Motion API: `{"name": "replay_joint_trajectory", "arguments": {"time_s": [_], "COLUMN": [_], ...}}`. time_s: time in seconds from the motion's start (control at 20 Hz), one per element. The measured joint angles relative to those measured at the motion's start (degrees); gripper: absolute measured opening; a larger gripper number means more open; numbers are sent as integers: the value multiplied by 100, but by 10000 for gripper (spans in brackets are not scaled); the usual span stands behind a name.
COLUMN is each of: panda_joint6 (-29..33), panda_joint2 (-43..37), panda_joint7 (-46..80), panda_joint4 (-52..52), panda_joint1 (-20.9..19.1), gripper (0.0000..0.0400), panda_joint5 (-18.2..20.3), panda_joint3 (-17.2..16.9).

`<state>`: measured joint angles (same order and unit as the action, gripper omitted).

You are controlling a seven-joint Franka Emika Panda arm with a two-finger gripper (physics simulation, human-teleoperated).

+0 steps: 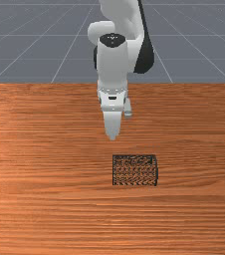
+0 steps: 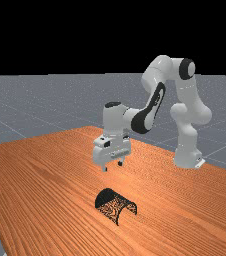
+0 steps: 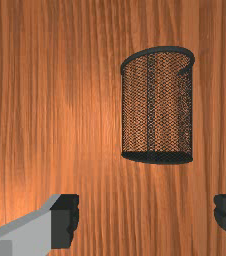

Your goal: Rotate the holder till the hole upward

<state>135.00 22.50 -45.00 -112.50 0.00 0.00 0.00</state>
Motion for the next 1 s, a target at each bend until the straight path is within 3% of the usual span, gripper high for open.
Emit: {"name": "replay_joint_trajectory", "arguments": {"time_s": [0.05,0.1,0.15,0.25,0.3,0.35,0.45,0.6,0.7,0.75,0.8,1.0], "panda_joint6": [0,0,0,0,-74,-5,-5,-15,-31,-10,-45,-102], "panda_joint2": [0,0,0,0,19,2,3,19,46,55,76,175], "panda_joint7": [0,0,0,0,11,-13,-4,648,923,528,1116,1720], "panda_joint4": [0,0,0,0,43,3,3,31,75,76,121,280], "panda_joint1": [0,0,0,0,4,-8,2,241,411,329,547,858], "gripper": [243,148,90,33,177,265,350,389,396,397,399,400], "panda_joint5": [0,0,0,0,-1,44,79,-5,-31,194,-35,-69], "panda_joint3": [0,0,0,0,1,22,48,15,63,238,113,163]}}
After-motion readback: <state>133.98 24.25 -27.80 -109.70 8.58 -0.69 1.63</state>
